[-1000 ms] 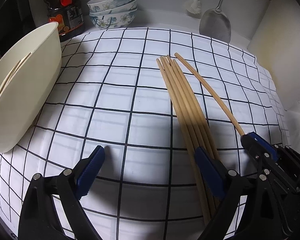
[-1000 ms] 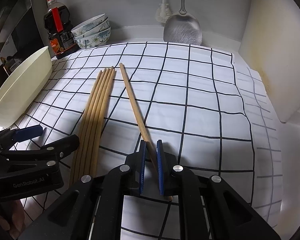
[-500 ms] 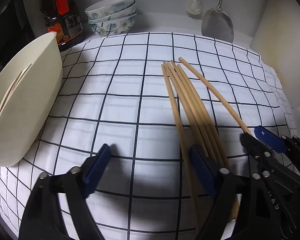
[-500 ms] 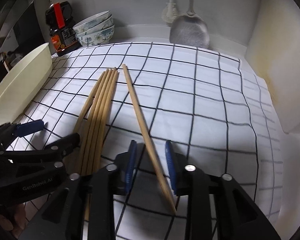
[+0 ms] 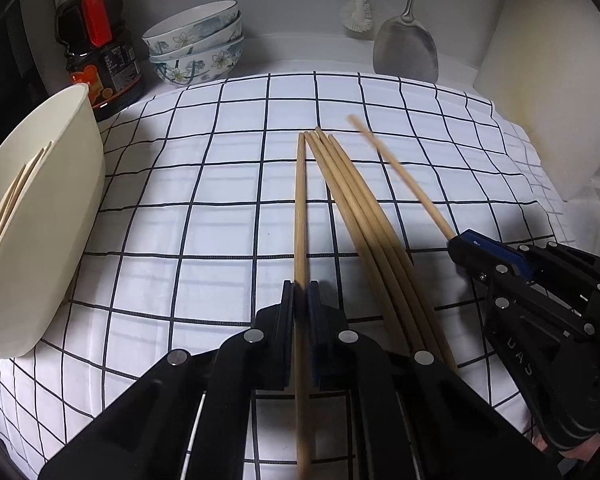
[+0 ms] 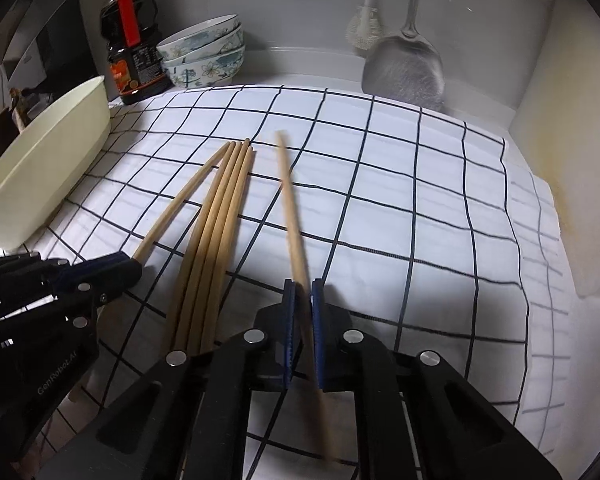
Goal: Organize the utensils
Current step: 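Carry the chopstick with the right gripper into the white basin and lower it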
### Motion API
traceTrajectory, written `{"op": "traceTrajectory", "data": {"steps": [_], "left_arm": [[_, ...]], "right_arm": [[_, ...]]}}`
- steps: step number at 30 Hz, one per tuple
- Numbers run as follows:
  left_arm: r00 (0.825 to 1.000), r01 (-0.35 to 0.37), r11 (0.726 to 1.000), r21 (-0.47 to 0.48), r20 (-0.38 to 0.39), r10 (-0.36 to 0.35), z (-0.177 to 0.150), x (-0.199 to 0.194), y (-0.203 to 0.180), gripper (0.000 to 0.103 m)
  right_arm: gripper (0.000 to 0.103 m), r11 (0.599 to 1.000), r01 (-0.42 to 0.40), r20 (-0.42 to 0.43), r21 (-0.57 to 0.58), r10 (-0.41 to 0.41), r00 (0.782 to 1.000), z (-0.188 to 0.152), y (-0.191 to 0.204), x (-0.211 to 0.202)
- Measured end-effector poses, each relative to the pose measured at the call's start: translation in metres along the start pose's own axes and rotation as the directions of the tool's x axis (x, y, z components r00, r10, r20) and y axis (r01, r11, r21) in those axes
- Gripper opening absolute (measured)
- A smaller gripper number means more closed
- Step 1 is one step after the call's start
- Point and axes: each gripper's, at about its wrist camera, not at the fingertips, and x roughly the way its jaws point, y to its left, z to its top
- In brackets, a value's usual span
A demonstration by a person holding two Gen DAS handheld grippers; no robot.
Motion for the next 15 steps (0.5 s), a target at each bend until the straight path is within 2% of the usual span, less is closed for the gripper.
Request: {"op": "traceTrajectory", "data": {"steps": [8,15], "left_arm": [[0.999,0.009,1.000,0.017,-0.046,-0.008,-0.006,-0.009,0.013,0.007],[0.999,0.052,0.997,0.049,-0.010,-0.052,0.003,-0.048,0.027,0.007]], "right_arm": [[0.006,0.988,-0.032,-0.013,0.151,0.034,0.999,-0.014,-0.005,-0.017],[0.006,0.960,-0.047,0.030,0.276,0.040,0.999,-0.019,-0.001,-0.054]]}}
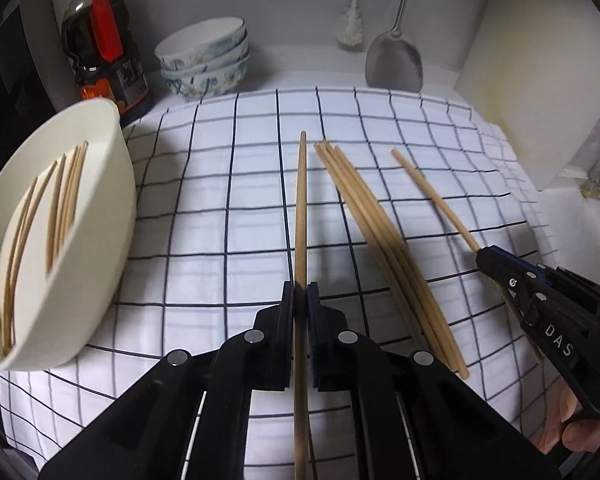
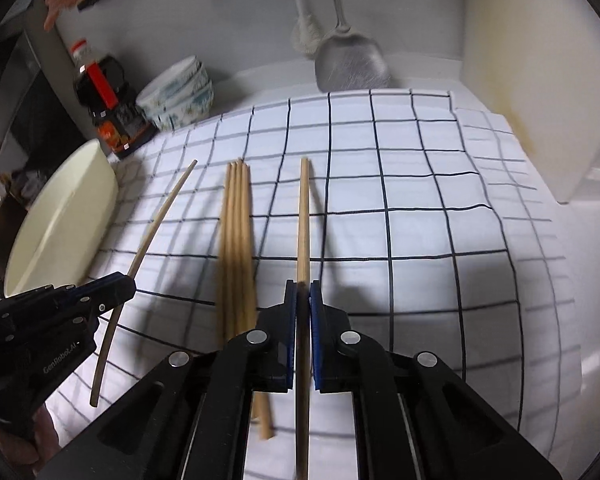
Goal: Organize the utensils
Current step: 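Carry the chopstick with the right gripper into the white basin and lower it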
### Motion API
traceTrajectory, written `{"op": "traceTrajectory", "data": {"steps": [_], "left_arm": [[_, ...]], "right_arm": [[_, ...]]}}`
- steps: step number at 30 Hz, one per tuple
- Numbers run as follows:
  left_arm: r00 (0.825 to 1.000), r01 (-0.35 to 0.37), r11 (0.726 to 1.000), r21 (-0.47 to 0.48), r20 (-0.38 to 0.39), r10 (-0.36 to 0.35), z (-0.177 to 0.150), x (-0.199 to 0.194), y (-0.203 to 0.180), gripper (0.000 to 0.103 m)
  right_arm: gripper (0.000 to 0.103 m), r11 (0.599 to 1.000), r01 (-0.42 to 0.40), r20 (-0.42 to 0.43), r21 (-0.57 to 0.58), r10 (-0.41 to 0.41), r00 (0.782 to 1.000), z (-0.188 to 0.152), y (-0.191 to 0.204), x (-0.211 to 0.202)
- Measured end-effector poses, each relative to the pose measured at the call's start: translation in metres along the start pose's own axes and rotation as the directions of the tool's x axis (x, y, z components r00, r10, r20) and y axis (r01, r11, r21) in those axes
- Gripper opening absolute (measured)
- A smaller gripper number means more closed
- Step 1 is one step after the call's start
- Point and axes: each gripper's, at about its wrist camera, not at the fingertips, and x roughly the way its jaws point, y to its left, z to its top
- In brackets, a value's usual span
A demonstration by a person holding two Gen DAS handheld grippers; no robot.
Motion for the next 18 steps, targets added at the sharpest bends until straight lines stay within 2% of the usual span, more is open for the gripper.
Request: {"op": "traceTrajectory", "data": {"steps": [8,18], "left_arm": [[0.996,0.046,0.998,0.035,0.071,-0.048,0.014,-0.054,0.038,0.007],[0.987,0.029,0.999,-0.016,0.157,-0.026,0.021,-0.105,0.136,0.007]], "right_arm": [[0.006,0.998,-0.019,0.067,0.054,0.016,0.998,0.005,0.038,-0.038],[0.006,0.996,-0.090,0.113,-0.007,0.090,0.990,0.026,0.134,-0.049]]}}
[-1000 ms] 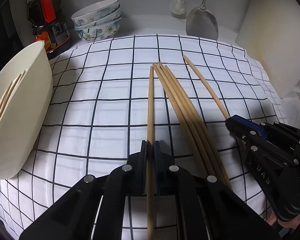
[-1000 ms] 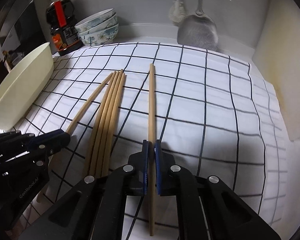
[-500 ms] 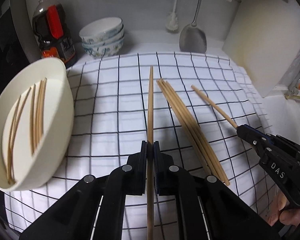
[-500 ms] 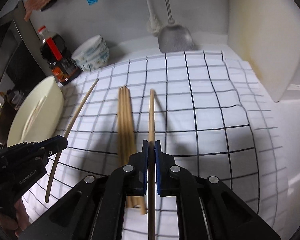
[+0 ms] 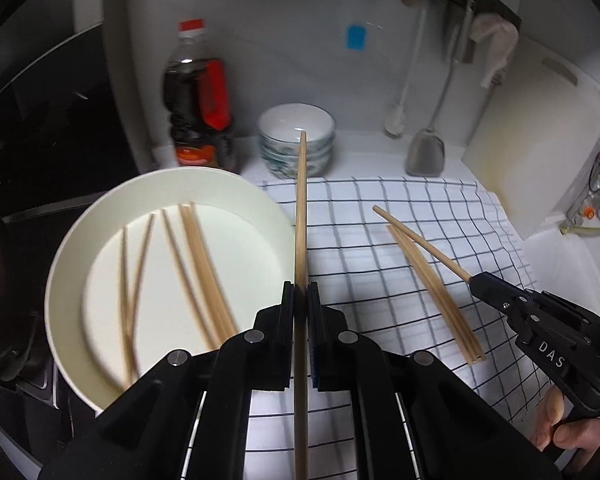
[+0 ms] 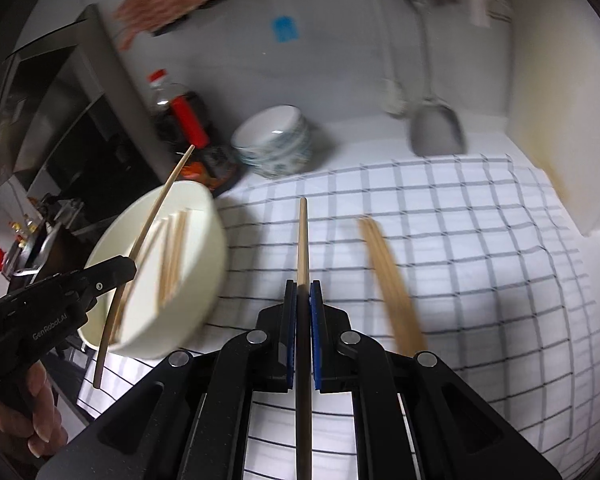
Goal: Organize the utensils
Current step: 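Carry the chopstick with the right gripper into the white basin and lower it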
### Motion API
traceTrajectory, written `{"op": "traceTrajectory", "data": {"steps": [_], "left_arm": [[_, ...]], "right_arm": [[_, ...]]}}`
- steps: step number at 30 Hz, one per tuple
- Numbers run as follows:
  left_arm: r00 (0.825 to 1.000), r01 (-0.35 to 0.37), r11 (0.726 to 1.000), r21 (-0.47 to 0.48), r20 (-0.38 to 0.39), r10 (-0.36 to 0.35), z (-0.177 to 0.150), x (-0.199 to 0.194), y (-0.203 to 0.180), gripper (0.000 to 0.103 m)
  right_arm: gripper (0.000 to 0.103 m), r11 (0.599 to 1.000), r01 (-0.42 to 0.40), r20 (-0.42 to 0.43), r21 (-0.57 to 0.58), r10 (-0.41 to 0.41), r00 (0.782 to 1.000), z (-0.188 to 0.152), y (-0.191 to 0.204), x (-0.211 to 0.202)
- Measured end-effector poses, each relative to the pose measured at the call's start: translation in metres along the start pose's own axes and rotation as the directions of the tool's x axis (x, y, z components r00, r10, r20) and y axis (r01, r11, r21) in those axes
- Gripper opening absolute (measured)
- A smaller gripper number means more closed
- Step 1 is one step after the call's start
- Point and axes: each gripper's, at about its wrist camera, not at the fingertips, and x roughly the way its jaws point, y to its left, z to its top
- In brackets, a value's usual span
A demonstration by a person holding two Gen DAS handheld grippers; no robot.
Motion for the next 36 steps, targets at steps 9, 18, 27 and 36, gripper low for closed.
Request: {"op": "traceTrajectory", "data": {"steps": [9,18,27,36], "left_arm": [[0.997,-0.081,0.992,-0.094,0.005,0.082,-0.004,-0.008,0.094,0.007],[0.992,-0.110,0.981,-0.160,-0.073,0.100,-0.012,0.018,0.151,0.007],[0.985,-0.105,0.972,-0.208,-0.155,0.073,-0.015,0.053,0.178,0.007],[0.977,-0.127,0.963,-0.237,-0.197,0.080,-0.017,0.068,0.189,0.007]], "right_arm": [[0.006,0.993,-0.079,-0.013,-0.082,0.079,0.997,0.016,0.083,0.033],[0.006,0.980,-0.134,-0.096,-0.146,0.121,0.988,0.027,0.155,0.088],[0.006,0.982,-0.088,-0.171,-0.169,0.059,0.983,0.036,0.184,0.138],[0.006,0.982,-0.068,-0.267,-0.175,0.019,0.964,0.027,0.185,0.170]]}}
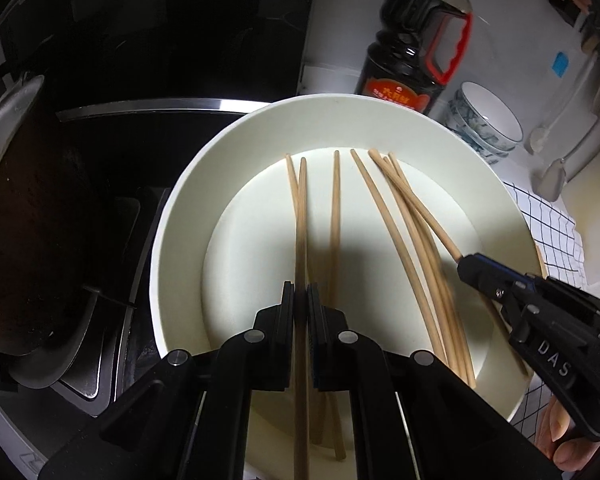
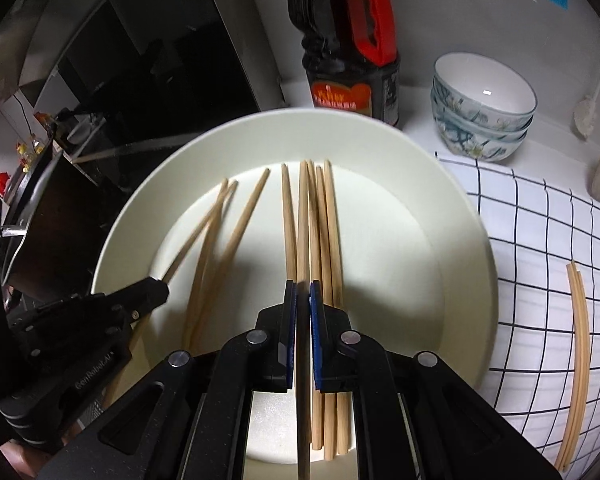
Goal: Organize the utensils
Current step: 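Carry the chopstick with the right gripper into the white basin and lower it, then open the right gripper and withdraw it from the basin toward the chopsticks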
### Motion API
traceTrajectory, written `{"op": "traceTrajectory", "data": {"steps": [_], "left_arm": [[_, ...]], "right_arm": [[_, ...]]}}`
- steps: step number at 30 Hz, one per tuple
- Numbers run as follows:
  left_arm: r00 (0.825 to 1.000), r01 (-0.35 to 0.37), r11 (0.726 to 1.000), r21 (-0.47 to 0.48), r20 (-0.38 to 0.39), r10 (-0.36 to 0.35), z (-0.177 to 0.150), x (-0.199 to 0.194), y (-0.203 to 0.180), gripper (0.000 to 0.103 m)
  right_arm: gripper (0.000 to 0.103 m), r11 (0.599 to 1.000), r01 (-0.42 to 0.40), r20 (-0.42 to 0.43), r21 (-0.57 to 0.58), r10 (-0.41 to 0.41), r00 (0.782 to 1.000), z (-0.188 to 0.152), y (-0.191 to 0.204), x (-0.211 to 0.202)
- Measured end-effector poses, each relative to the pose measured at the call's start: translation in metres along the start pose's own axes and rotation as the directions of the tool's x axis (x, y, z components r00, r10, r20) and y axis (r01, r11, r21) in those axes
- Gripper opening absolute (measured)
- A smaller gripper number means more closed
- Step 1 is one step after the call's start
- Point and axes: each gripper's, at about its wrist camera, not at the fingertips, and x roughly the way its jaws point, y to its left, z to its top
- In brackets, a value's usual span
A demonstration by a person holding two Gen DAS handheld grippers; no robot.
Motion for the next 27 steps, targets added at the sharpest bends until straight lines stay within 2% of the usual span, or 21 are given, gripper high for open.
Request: {"op": "traceTrajectory", "data": {"steps": [3,4,8,10,13,17,18,19,22,27], "left_arm": [[1.000,-0.004,1.000,-0.012,0.003,0.004,0.002,0.000,0.002,0.008],[1.000,-0.005,1.000,-0.015,0.006,0.005,0.003,-0.001,0.002,0.013],[0.998,-0.027,0.999,-0.039,0.054,0.029,0.003,-0.016,0.006,0.060],[0.996,-0.037,0.998,-0.045,0.085,0.041,0.004,-0.026,0.006,0.067],[0.991,-0.059,0.997,-0.050,0.118,0.064,0.004,-0.042,0.006,0.075],[0.986,-0.078,0.995,-0.059,0.143,0.086,-0.001,-0.059,0.006,0.083],[0.985,-0.081,0.995,-0.059,0.145,0.089,-0.002,-0.061,0.005,0.083],[0.985,-0.083,0.995,-0.058,0.146,0.090,-0.004,-0.064,0.004,0.085],[0.985,-0.093,0.994,-0.050,0.144,0.099,-0.011,-0.070,-0.003,0.090],[0.991,-0.082,0.995,-0.065,0.099,0.088,-0.027,-0.072,-0.010,0.092]], "right_arm": [[0.007,1.000,0.001,-0.016,0.002,0.000,1.000,-0.002,-0.003,0.003],[0.007,1.000,0.000,-0.021,0.002,0.000,1.000,-0.002,-0.004,0.004],[0.018,1.000,0.000,-0.001,0.001,0.000,1.000,-0.004,-0.006,-0.004],[0.022,1.000,0.011,0.026,-0.006,-0.010,1.000,-0.005,-0.008,-0.014],[0.025,1.000,0.015,0.059,-0.003,-0.014,0.998,-0.007,-0.013,-0.030],[0.038,1.000,0.006,0.087,-0.002,-0.006,0.996,-0.012,-0.017,-0.048],[0.039,1.000,-0.001,0.093,-0.002,0.001,0.996,-0.014,-0.017,-0.051],[0.039,1.000,-0.006,0.096,-0.002,0.006,0.995,-0.015,-0.017,-0.055],[0.050,1.000,-0.013,0.111,-0.003,0.013,0.994,-0.021,-0.020,-0.065],[0.054,1.000,-0.015,0.123,0.020,0.012,0.992,-0.034,-0.030,-0.081]]}}
